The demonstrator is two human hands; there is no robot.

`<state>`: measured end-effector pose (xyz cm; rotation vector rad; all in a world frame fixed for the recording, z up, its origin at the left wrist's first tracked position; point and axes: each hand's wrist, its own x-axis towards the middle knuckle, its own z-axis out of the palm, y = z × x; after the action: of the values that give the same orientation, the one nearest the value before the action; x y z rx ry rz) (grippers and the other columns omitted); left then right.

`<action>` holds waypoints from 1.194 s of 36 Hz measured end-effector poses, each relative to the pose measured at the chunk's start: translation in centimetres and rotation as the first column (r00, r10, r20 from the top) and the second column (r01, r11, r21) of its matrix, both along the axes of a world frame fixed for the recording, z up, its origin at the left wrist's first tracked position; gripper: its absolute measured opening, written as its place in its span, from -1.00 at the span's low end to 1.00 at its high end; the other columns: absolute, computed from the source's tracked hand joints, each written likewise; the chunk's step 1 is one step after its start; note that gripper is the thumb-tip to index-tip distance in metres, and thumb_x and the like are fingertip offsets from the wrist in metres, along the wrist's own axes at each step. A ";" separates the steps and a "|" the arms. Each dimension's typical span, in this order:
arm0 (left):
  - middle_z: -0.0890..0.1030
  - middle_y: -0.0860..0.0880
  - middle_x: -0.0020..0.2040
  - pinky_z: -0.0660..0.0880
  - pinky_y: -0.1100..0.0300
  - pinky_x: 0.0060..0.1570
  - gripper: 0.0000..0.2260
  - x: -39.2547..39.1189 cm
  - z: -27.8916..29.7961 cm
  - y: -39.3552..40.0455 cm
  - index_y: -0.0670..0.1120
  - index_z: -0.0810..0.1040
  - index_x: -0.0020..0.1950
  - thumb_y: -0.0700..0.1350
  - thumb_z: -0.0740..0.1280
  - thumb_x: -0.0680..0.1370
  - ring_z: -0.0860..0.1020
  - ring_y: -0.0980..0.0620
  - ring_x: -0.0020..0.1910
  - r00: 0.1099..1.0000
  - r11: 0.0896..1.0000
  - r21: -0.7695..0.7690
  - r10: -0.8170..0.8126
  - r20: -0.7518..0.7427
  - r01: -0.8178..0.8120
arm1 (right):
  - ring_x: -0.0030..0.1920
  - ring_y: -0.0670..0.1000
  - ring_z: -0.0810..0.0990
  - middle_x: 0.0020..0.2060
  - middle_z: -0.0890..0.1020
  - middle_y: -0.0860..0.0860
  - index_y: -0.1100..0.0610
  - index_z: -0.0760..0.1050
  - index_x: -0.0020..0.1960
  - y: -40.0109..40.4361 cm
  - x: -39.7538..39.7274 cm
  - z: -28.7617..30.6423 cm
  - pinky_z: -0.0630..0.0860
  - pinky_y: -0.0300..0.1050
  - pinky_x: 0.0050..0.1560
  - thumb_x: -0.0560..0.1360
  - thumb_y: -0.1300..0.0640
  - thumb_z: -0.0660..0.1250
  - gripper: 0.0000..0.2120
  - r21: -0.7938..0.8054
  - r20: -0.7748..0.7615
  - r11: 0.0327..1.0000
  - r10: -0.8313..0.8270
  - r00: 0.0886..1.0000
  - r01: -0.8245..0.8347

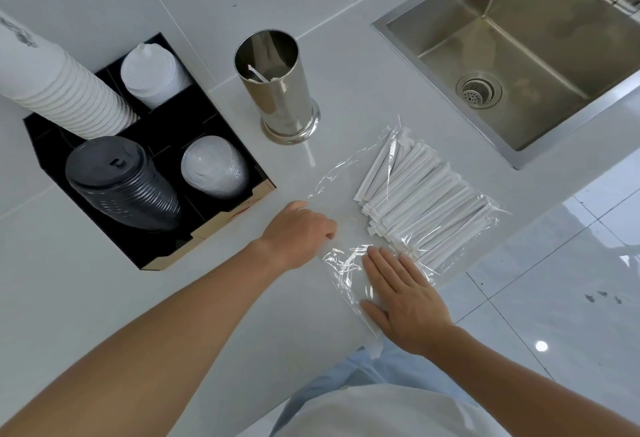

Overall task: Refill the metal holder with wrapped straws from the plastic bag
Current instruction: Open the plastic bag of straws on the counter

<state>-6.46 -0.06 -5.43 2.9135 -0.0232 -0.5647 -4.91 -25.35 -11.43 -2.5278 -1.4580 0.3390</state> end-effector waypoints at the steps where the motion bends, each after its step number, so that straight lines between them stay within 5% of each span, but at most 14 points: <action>1: 0.59 0.05 -0.11 0.06 0.17 0.37 -0.84 -0.4 0.0 0.1 0.03 0.53 0.01 -0.16 0.18 0.59 0.52 -0.01 -0.09 1.000 1.000 -0.009 0.000 0.009 0.000 | 0.52 0.09 0.18 0.51 0.26 0.09 0.20 0.24 0.52 0.1 0.0 0.0 0.13 0.08 0.46 0.58 -0.18 0.13 -0.36 -0.009 0.002 1.000 0.001 1.000 -0.001; 7: 0.62 0.03 -0.14 0.21 0.05 0.39 -0.90 -2.2 -0.3 0.0 -0.03 0.54 -0.01 -0.14 0.23 0.58 0.54 -0.05 -0.10 0.998 0.998 -0.059 0.024 0.061 -0.021 | 0.52 0.07 0.19 0.52 0.26 0.08 0.19 0.24 0.52 0.3 0.3 0.2 0.06 0.04 0.48 0.58 -0.21 0.10 -0.35 -0.005 -0.023 1.000 0.004 1.000 -0.004; 14: 0.61 0.04 -0.02 0.08 0.04 0.43 -0.68 -1.4 -0.2 -1.9 0.04 0.38 0.34 -0.09 0.19 0.58 0.54 -0.06 0.04 1.000 1.000 0.026 -0.010 0.016 0.010 | 0.55 0.05 0.11 0.54 0.20 0.08 0.21 0.19 0.53 -0.2 1.3 0.5 0.13 0.04 0.50 0.63 -0.09 0.09 -0.43 0.150 -0.195 0.989 0.017 0.981 0.012; 20: 0.58 -0.02 -0.01 0.16 0.14 0.30 -0.80 -1.4 -0.9 -1.9 0.02 0.59 0.08 -0.15 0.19 0.58 0.56 -0.08 -0.03 1.000 1.000 0.017 -0.019 0.022 0.019 | 0.47 0.13 0.30 0.45 0.38 0.14 0.25 0.36 0.44 -0.8 2.9 -0.3 0.37 0.12 0.38 0.58 0.16 0.16 -0.55 0.170 -0.056 0.983 0.084 0.995 -0.073; 27: 0.52 0.02 -0.34 0.35 0.14 0.03 -0.79 -3.8 -0.8 -0.6 -0.01 0.59 -0.23 -0.09 0.20 0.51 0.50 -0.04 -0.38 0.968 0.986 -0.167 0.024 0.251 0.019 | 0.45 0.14 0.35 0.44 0.40 0.12 0.22 0.39 0.43 -1.4 2.8 -1.1 0.30 0.11 0.39 0.57 0.15 0.12 -0.55 0.163 -0.024 0.984 0.071 0.997 -0.066; 43: 0.59 0.09 -0.15 0.31 0.22 0.16 -0.83 -11.4 -0.9 1.9 0.02 0.62 -0.17 -0.06 0.25 0.54 0.52 0.07 -0.09 0.938 0.973 -0.229 0.103 0.331 -0.026 | 0.47 0.10 0.32 0.45 0.38 0.08 0.18 0.39 0.44 -1.2 2.9 -0.2 0.20 0.05 0.48 0.64 0.06 0.05 -0.57 0.131 -0.123 0.991 0.033 0.992 -0.017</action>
<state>-17.84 1.79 -6.33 2.7419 -0.0322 -0.0346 -1.99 -26.53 -11.64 -2.3440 -1.4181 0.3863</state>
